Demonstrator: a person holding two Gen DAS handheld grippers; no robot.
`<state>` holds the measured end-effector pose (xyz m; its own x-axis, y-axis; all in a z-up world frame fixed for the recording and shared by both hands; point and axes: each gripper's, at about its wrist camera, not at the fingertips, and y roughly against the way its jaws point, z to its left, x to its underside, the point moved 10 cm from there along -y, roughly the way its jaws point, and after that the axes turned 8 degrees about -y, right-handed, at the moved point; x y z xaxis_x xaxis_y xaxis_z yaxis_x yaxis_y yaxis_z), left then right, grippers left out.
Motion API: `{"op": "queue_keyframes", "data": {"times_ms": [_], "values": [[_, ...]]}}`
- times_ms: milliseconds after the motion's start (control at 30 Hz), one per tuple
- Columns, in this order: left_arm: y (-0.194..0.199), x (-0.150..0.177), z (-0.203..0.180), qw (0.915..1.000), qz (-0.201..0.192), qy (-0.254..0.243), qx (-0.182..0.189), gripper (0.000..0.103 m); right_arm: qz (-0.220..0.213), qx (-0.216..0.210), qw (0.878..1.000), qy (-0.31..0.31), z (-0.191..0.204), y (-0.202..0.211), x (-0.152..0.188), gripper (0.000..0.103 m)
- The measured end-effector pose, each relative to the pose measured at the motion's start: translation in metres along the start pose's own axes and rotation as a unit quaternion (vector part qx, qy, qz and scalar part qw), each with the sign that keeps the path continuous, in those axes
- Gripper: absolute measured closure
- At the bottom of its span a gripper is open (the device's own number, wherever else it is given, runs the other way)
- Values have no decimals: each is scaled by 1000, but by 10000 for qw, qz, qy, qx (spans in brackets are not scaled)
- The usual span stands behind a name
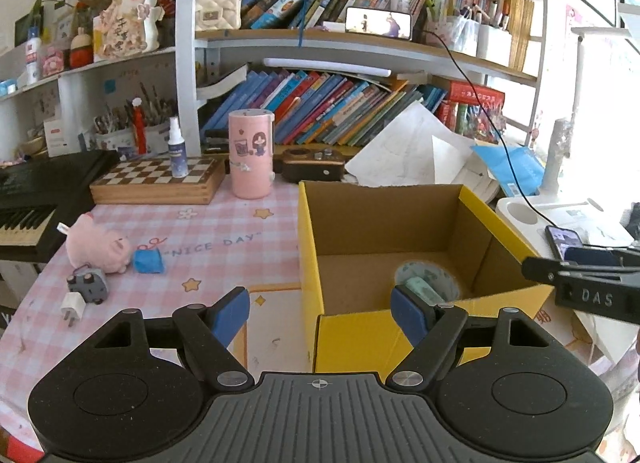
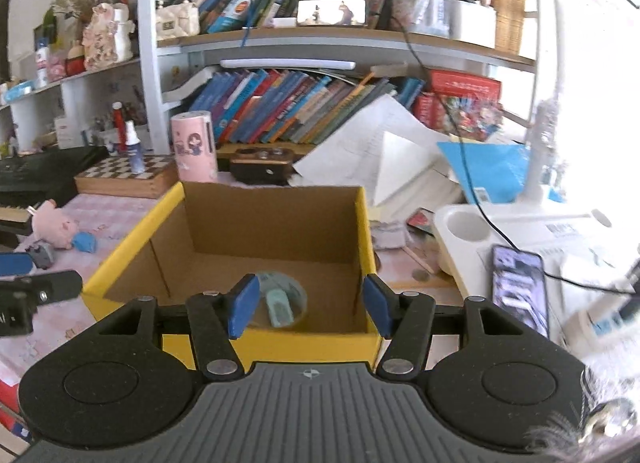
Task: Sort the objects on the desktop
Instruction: 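Withdraw both tools up out of the yellow box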
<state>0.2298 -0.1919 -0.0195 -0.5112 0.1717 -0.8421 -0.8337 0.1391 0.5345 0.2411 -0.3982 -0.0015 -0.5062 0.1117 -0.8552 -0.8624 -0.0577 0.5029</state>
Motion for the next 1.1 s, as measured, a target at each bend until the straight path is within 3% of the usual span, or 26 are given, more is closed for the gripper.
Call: {"op": "queue_keyframes", "data": {"times_ms": [400,700,1100], "values": [[14,40,22,9994,258,-55,212,23,434,418,9980,-192,23,23,56,45],[26,87,53,9972,736,113,99,23,782,772,9927,-496,41,34,102,44],[50,122,72,9947,994,79,239,22,1125,749,9889,-623,81,57,143,42]]}}
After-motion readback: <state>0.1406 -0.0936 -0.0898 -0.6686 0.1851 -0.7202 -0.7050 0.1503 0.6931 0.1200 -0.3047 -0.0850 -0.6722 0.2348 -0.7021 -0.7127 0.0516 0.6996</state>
